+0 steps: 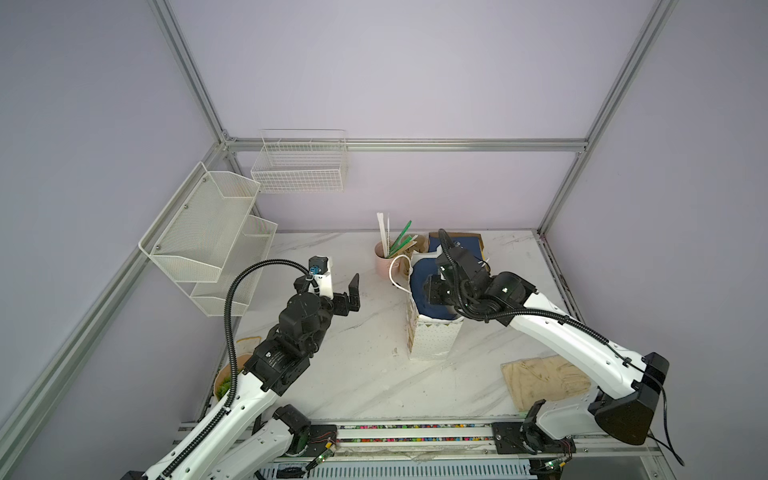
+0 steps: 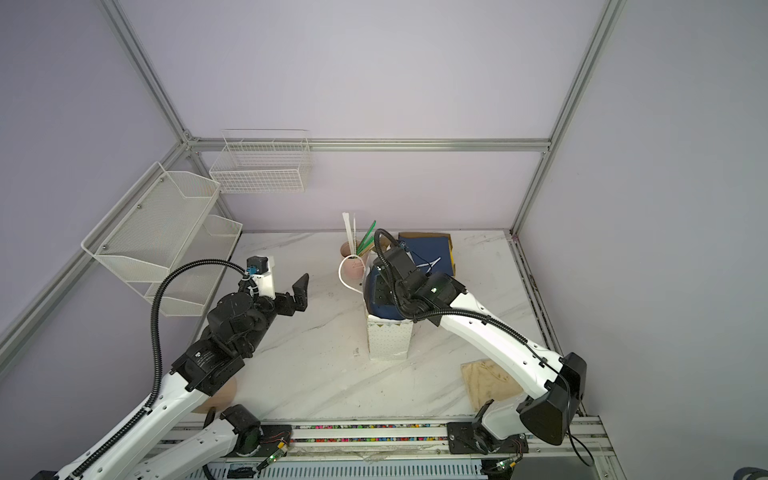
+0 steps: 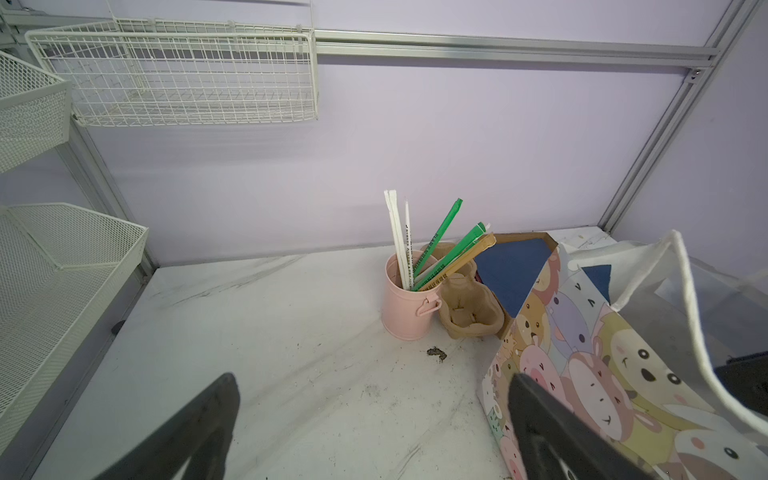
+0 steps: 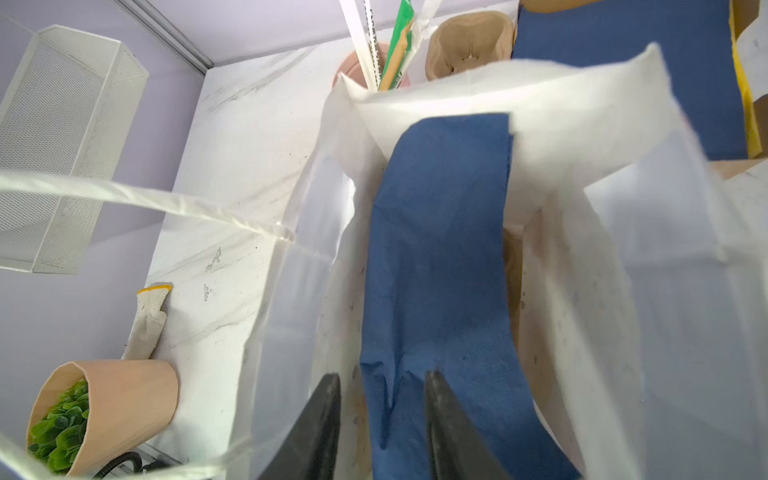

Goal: Pack the takeout coffee
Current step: 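Lower the blue napkin down into the gift bag with the right gripper, then open the right gripper and lift it up out of the bag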

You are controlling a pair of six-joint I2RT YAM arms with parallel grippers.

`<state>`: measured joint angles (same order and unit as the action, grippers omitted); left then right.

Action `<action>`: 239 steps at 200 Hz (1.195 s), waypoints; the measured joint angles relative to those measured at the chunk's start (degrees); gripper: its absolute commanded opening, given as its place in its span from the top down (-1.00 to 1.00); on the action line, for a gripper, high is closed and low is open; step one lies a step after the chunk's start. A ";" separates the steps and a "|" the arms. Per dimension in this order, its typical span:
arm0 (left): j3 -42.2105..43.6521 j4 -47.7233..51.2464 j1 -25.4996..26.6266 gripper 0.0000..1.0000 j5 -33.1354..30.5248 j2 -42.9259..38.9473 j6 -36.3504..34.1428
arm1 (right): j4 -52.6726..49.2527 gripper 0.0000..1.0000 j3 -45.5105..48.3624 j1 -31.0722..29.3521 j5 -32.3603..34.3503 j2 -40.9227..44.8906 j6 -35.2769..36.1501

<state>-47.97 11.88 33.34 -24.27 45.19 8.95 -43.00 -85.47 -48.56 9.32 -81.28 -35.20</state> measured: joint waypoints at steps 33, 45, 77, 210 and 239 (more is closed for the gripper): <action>0.00 0.00 0.11 -0.99 -0.02 0.00 -0.02 | -0.94 -0.04 -3.72 0.02 2.19 0.11 0.81; 0.00 0.00 0.11 -1.00 -0.04 0.00 -0.02 | -1.77 -0.19 -5.92 0.02 3.61 0.11 1.60; 0.00 0.00 0.11 -1.00 -0.15 0.00 -0.02 | -3.06 -0.86 -12.09 0.07 8.15 0.81 3.43; -0.02 0.33 1.51 -1.00 -3.63 0.90 0.52 | 5.55 -0.95 4.90 4.26 49.33 20.70 2.97; -0.02 2.10 2.16 -1.00 -5.66 3.45 0.98 | 8.31 -0.95 14.95 5.33 57.59 23.87 -0.22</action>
<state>-47.99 13.98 35.51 -29.93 48.64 9.93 -34.70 -70.52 -43.22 66.92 -57.41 -35.42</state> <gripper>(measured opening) 0.997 0.974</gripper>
